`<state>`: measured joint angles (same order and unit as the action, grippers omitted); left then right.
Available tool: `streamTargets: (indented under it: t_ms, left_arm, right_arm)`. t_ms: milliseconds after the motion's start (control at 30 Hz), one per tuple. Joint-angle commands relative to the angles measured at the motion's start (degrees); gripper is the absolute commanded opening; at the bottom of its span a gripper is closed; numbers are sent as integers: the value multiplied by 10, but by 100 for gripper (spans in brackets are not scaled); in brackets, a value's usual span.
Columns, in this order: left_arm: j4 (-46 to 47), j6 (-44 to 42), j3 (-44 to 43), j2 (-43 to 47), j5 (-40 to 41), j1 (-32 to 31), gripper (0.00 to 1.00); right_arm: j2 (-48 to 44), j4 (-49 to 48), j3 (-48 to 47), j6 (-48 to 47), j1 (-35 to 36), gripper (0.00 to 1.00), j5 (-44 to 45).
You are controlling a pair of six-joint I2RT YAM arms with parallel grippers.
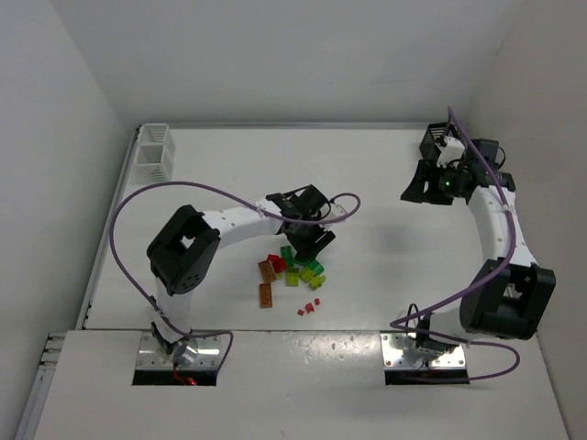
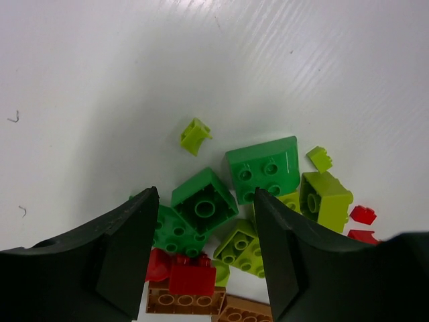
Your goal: Sort the legos into containers by color
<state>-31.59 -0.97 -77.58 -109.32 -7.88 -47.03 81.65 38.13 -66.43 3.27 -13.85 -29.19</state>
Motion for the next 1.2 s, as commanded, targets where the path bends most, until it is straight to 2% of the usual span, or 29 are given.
streamTargets:
  t_ms: [0,600,833,1167]
  left_arm:
    - [0,11,-24,-19,-15,-8,65]
    - [0,16,20,-14,-10,14,63]
    - [0,16,25,-9,-26,25,44]
    - [0,11,15,10,-26,35,27]
  right_arm:
    - [-20,-21,1,6,-3,62,-7]
    - [-20,-21,1,6,-3,62,-2]
    - [-20,-21,6,6,-3,62,-2]
    - [-20,-21,11,1,-3,60,-2]
